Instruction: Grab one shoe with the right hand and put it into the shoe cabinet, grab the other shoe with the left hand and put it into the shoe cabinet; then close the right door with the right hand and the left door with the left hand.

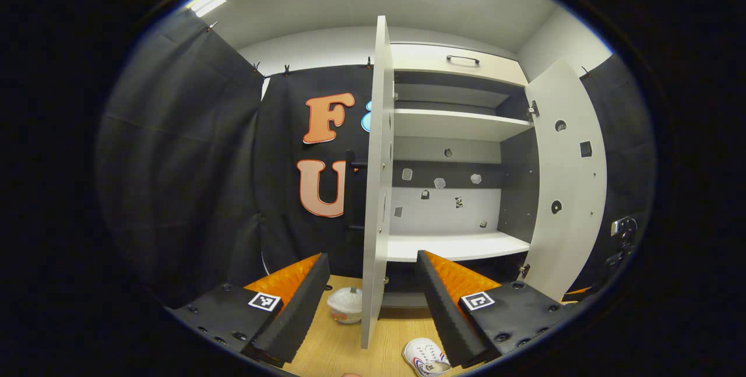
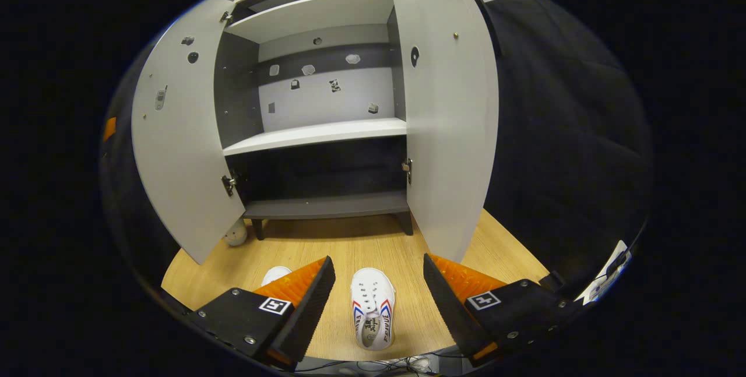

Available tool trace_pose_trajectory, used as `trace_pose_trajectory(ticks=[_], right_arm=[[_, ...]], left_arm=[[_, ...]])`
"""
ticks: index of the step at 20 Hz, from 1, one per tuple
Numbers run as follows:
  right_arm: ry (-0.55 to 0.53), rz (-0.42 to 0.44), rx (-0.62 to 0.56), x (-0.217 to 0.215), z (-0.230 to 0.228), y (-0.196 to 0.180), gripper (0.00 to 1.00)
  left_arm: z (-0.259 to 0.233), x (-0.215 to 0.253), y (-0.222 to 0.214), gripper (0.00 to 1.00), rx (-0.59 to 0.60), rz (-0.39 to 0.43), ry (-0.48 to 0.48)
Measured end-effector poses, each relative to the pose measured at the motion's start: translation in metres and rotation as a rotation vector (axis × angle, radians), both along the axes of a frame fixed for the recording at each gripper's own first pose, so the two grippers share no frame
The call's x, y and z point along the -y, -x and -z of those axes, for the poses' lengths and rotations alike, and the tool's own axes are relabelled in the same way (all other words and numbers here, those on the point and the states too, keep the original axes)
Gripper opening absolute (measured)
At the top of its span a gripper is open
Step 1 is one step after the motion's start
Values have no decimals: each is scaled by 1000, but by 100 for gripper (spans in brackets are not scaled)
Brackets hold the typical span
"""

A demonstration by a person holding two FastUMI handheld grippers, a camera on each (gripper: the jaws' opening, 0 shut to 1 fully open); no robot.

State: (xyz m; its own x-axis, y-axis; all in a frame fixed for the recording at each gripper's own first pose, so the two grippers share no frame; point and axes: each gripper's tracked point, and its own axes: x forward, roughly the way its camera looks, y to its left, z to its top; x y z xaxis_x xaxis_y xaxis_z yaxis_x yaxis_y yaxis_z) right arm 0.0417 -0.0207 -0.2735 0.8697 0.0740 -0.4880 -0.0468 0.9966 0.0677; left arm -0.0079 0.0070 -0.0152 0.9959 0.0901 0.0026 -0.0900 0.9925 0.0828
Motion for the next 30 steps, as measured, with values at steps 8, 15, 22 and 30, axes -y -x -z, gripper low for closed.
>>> trace_pose_trajectory(ticks=[8,15,22,30], right_arm=[[87,-32,-171,8,116,3,92],[77,-70,-352,-1,191,13,74],[23,-64,-443,-15,217,14,43],[61,-22,-419,-1,172,3,0]], left_arm=[[15,-4,-2,96,-44,-10,29],[26,-11,2,94,-83,-42,23],[38,-21,1,96,-119,-80,23],[39,-22,1,97,-117,-84,19]])
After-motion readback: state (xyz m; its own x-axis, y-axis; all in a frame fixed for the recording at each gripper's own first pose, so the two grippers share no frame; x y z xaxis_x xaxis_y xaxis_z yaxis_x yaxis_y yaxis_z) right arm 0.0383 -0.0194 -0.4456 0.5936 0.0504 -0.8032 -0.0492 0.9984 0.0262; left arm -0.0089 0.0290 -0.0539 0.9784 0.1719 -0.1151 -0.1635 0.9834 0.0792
